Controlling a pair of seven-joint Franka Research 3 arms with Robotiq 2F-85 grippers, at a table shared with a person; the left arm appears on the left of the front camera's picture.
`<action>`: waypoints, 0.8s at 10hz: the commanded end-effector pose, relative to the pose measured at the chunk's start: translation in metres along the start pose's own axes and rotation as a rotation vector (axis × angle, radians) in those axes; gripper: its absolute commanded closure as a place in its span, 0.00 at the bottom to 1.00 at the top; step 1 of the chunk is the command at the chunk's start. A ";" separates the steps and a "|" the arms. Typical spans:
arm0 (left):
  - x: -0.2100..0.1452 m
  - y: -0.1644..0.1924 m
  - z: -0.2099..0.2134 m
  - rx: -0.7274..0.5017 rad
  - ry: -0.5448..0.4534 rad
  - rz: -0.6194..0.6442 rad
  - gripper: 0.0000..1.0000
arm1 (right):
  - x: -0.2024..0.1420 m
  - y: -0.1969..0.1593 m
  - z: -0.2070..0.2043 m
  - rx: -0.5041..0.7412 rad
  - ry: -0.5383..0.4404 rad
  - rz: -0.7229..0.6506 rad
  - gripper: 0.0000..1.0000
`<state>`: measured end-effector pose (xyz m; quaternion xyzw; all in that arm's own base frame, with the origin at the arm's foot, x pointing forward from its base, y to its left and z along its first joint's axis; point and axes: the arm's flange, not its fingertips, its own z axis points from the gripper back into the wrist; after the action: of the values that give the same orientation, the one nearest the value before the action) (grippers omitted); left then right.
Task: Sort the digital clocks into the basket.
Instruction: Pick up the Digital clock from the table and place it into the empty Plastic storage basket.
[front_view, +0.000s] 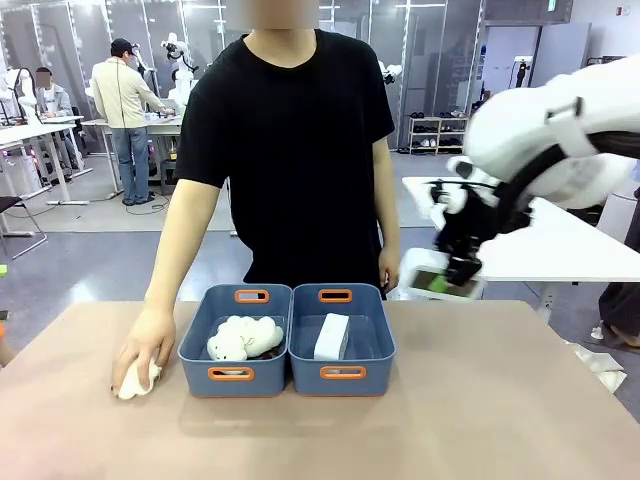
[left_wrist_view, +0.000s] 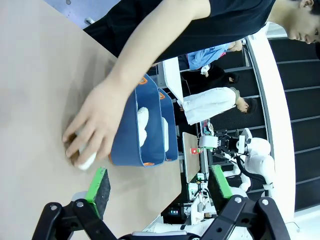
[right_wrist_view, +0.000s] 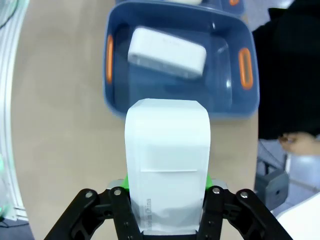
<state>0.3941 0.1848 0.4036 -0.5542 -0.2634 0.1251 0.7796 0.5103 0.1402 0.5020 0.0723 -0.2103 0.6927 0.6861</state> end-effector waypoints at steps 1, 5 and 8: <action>0.000 -0.001 0.001 -0.010 -0.003 0.000 0.00 | 0.034 -0.017 -0.034 0.005 0.012 -0.003 1.00; 0.000 -0.001 0.001 -0.010 -0.003 0.000 0.00 | 0.070 -0.016 -0.090 0.047 -0.038 -0.031 1.00; 0.000 -0.001 0.001 -0.010 -0.003 0.000 0.00 | 0.073 -0.008 -0.118 0.079 -0.054 -0.059 1.00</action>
<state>0.3941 0.1847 0.4036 -0.5542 -0.2633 0.1250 0.7797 0.5359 0.2473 0.4252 0.1198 -0.1906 0.6922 0.6857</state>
